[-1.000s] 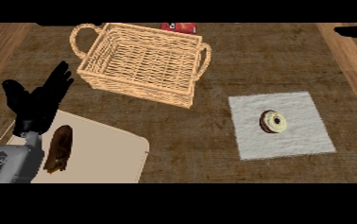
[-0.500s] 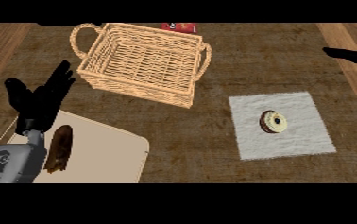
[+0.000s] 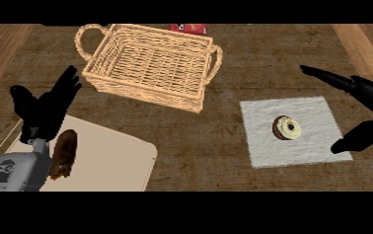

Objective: Pick the cupcake from the placemat and place it in the basket

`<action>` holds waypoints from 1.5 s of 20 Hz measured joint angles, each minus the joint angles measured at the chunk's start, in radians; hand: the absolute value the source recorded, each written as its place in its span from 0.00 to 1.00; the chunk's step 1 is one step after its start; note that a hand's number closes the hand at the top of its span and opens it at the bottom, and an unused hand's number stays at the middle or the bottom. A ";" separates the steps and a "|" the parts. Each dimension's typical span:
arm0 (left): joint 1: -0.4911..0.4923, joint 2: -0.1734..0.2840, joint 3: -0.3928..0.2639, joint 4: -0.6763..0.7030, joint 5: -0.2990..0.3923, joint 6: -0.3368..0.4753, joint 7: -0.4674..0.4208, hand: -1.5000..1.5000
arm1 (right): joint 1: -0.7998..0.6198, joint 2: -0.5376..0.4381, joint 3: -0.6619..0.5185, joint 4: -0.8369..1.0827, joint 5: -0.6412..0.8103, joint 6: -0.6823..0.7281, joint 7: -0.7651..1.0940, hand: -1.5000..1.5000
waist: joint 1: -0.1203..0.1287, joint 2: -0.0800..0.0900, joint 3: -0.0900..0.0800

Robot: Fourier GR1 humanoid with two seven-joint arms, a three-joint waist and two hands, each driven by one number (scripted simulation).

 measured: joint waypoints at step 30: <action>-0.023 -0.060 0.094 -0.011 -0.085 -0.064 0.040 0.50 | -0.071 0.138 0.074 0.373 0.349 -0.160 -0.249 0.00 | -0.005 -0.001 -0.001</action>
